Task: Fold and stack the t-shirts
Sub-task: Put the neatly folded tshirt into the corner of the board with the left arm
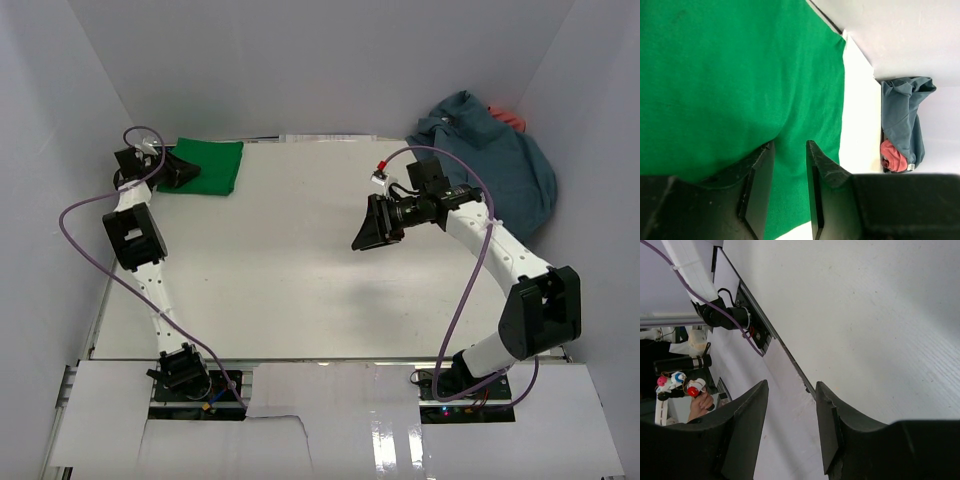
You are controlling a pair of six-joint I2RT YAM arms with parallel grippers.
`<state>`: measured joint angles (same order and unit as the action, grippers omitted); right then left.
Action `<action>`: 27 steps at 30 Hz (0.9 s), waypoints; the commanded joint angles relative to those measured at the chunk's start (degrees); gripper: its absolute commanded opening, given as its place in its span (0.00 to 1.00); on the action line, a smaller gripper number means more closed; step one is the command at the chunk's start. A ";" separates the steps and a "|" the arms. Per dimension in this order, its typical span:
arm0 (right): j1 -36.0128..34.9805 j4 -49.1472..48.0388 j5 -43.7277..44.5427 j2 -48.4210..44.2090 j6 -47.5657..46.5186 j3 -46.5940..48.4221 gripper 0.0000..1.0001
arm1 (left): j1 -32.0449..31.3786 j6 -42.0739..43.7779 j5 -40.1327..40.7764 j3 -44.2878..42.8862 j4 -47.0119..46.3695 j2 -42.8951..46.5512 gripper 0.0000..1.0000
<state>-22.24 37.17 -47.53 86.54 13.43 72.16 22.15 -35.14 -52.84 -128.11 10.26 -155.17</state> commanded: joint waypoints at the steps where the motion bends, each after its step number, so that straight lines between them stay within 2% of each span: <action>1: -0.08 0.45 0.15 -2.52 0.63 -2.11 0.50 | 0.43 0.86 4.06 -2.75 0.82 -2.59 0.44; 14: -0.26 -0.61 0.07 -2.61 2.57 -1.58 0.50 | 3.51 4.99 15.82 0.67 4.50 0.04 0.45; 27: -0.70 0.45 -0.20 -1.99 1.77 -1.23 0.50 | 4.92 6.31 16.10 0.32 3.27 1.45 0.48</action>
<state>-22.63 37.54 -47.03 85.06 15.86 69.69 25.69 -31.81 -43.38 -129.80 9.45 -155.04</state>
